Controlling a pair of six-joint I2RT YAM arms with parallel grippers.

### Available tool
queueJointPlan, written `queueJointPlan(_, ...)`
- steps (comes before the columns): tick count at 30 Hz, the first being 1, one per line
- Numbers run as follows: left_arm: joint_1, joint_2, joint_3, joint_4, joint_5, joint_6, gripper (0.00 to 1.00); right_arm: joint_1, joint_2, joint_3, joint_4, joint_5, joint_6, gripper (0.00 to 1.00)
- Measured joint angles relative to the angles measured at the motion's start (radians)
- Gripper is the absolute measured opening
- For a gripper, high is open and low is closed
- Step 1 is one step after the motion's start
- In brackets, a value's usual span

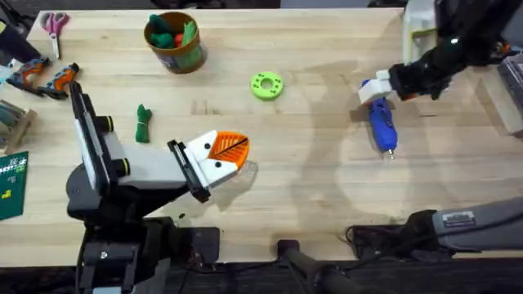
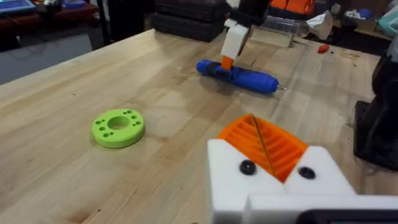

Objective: Pick up the gripper from the table and insert it into the empty holder that is missing its gripper. Then pick up a screw, insert it into the mounting hole, and use the screwdriver to tighten it. Finally, clean up the table by picking up the vegetable and placing it into the bucket.

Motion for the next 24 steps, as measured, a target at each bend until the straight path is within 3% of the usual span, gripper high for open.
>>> queueJointPlan(10, 0.0, 0.0, 0.0, 0.0, 0.0, 0.0, 0.007, 0.0, 0.143, 0.0, 0.098, -0.001, -0.019, 0.992)
queueJointPlan(24, 0.0, 0.0, 0.0, 0.0, 0.0, 0.0, 0.007, 0.0, 0.173, 0.009, 0.098, 0.013, -0.022, 0.993)
